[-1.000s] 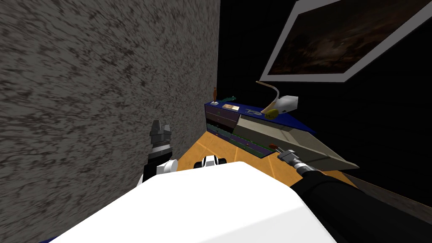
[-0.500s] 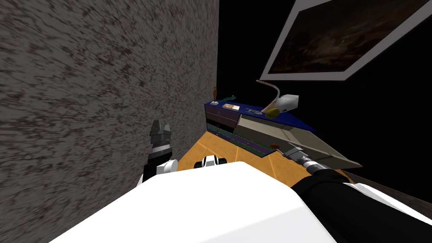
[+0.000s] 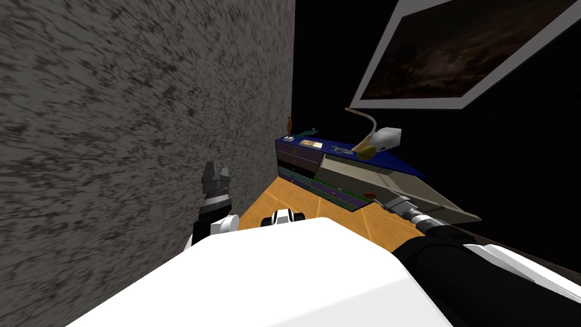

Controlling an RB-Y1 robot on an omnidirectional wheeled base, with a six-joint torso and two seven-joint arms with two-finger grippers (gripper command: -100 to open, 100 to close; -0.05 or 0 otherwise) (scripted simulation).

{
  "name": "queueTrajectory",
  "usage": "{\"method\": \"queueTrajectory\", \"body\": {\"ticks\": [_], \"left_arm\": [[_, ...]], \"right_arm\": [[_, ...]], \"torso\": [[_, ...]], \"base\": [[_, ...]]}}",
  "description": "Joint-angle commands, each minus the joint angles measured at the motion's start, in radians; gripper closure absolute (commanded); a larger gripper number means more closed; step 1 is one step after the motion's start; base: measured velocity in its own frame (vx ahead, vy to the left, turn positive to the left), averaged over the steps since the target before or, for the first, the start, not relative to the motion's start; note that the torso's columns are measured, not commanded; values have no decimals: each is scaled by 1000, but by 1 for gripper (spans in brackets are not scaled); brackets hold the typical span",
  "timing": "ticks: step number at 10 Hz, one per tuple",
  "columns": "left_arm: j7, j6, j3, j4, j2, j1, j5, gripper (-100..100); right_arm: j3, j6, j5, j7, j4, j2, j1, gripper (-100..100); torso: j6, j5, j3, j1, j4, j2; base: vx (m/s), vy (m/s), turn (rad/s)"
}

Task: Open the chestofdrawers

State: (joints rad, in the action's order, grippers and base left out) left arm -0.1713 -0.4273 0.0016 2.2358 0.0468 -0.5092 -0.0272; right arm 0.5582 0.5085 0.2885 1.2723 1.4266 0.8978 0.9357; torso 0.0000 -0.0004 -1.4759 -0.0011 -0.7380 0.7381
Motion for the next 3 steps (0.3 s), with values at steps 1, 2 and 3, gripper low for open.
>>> {"method": "queueTrajectory", "body": {"ticks": [1,2,3], "left_arm": [[0,0,0,0,0,0,0,0],[0,0,0,0,0,0,0,0],[0,0,0,0,0,0,0,0]], "right_arm": [[0,0,0,0,0,0,0,0],[0,0,0,0,0,0,0,0],[0,0,0,0,0,0,0,0]], "torso": [[0,0,0,1,0,0],[0,0,0,1,0,0],[0,1,0,1,0,0]], "base": [[0,0,0],[0,0,0],[0,0,0]]}}
